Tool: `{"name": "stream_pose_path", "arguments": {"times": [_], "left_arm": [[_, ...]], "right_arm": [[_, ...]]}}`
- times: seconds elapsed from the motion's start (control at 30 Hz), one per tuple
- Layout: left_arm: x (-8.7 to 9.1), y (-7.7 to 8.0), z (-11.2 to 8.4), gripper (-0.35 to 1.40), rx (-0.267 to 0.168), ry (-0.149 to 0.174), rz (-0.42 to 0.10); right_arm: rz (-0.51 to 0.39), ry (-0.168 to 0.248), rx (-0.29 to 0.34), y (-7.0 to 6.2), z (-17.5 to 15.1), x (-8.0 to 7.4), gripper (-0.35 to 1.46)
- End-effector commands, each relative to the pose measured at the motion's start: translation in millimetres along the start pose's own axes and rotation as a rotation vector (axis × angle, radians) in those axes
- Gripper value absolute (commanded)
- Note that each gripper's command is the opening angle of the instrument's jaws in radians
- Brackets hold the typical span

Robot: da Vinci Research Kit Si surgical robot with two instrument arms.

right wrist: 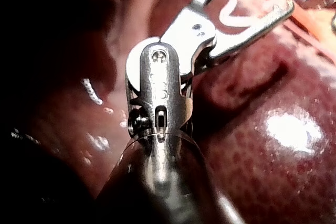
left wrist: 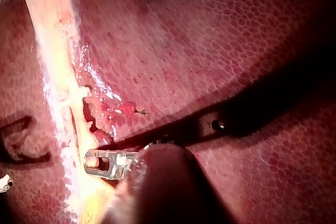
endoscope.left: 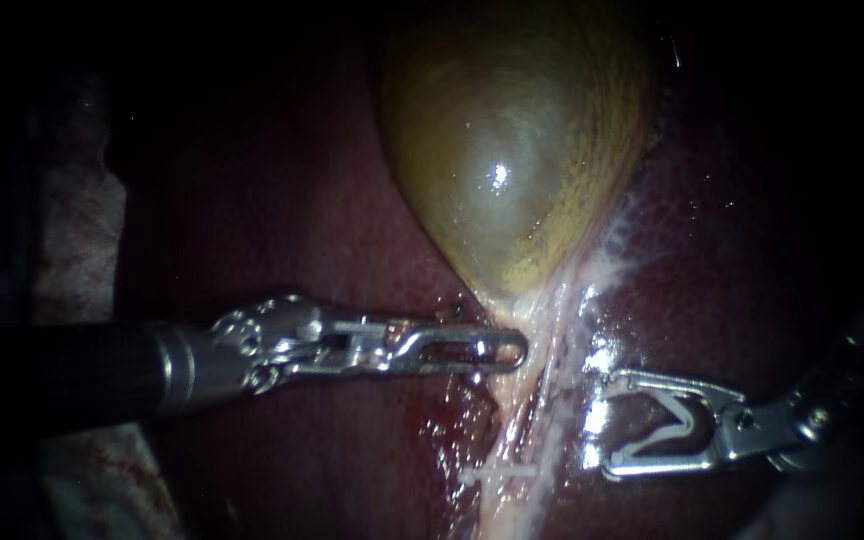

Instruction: Clipping second clip left tube

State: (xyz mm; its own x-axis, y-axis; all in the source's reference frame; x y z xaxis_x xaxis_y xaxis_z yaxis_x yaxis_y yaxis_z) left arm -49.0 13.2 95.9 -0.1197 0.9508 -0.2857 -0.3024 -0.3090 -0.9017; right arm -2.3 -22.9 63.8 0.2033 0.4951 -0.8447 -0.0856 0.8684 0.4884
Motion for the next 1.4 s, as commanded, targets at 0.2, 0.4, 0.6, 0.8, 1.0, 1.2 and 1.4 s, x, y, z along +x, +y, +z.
{"name": "stream_pose_path", "arguments": {"times": [0.2,0.4,0.6,0.8,1.0,1.2,1.4], "left_arm": [[0.0,0.0,0.0,-0.35,0.000,0.000,0.000],[0.0,0.1,0.0,-0.35,0.000,0.000,-0.001],[0.1,0.3,-0.1,-0.35,0.000,0.000,-0.002],[0.3,1.2,-0.7,-0.35,0.004,-0.009,-0.007],[0.7,2.4,-1.5,-0.35,0.005,-0.017,-0.013],[1.0,2.9,-2.3,-0.35,0.005,-0.025,-0.016],[1.5,3.7,-3.3,-0.35,0.001,-0.029,-0.022]], "right_arm": [[0.000,0.000,0.000,0.0,0.0,0.0,0.60],[0.000,0.000,-0.001,-0.1,0.1,0.0,0.60],[0.000,0.000,-0.002,-0.1,0.3,0.0,0.60],[0.000,0.001,-0.001,-0.2,0.6,-0.1,0.60],[0.000,0.002,0.004,-0.3,1.4,-0.2,0.60],[-0.002,0.004,0.004,-0.4,2.3,-0.5,0.60],[-0.005,0.007,0.011,-0.4,3.4,-1.3,0.60]]}}
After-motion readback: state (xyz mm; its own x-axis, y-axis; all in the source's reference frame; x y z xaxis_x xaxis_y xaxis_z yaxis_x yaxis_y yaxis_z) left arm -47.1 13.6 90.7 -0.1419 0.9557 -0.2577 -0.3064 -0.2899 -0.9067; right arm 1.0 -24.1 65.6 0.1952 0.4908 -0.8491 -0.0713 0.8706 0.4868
